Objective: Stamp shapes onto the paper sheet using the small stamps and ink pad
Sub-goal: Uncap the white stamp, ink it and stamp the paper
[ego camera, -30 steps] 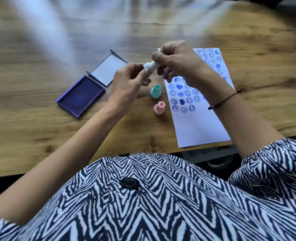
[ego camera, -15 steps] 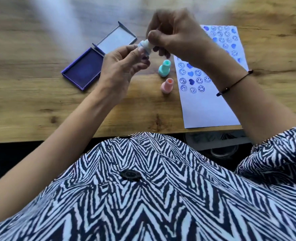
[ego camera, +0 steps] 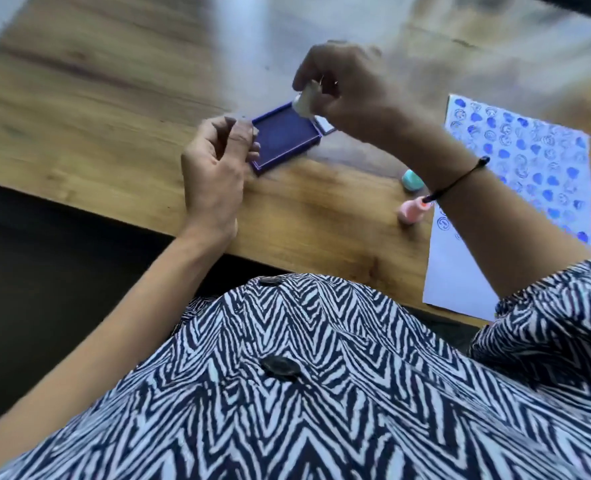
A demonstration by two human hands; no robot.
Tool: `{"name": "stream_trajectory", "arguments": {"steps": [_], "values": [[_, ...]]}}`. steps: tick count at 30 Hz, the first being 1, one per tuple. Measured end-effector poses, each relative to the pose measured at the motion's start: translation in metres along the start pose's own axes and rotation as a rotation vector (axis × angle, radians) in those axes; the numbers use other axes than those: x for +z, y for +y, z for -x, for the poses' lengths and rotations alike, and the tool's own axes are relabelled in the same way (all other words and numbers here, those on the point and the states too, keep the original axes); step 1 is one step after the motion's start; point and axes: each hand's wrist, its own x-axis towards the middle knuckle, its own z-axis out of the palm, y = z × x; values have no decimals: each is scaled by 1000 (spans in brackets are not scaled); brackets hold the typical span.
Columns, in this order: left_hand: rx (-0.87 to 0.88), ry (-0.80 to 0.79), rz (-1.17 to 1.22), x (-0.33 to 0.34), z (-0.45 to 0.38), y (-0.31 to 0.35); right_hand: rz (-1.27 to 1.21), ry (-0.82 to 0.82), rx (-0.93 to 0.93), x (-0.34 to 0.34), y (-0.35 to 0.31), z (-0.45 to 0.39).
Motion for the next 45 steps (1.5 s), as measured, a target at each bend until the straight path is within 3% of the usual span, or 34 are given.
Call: {"name": "stream_trajectory", "arguments": {"steps": [5,15,20,24,33,37,41,45], "values": [[-11,126,-45,-13,-1,-10,149,-38,-86,27,-4,-9],[12,120,-175,-12,4,-18,396,-95,-198,50,-5,-17],[16,138,-196,-11,3,-18,248,-100,-144,40,-5,-23],[31,143,-215,-12,4,-19,105,-76,-208,48,-24,-12],[50,184,-290,-10,7,-18,102,-183,-183,50,-29,-14],[45,174,-315,-9,5,-16,152,-110,-201,58,-33,-6],[52,188,-316,-11,7,-18,117,-173,-142,51,-31,-15],[52,191,-317,-11,4,-17,144,-137,-188,58,-33,-27]]}}
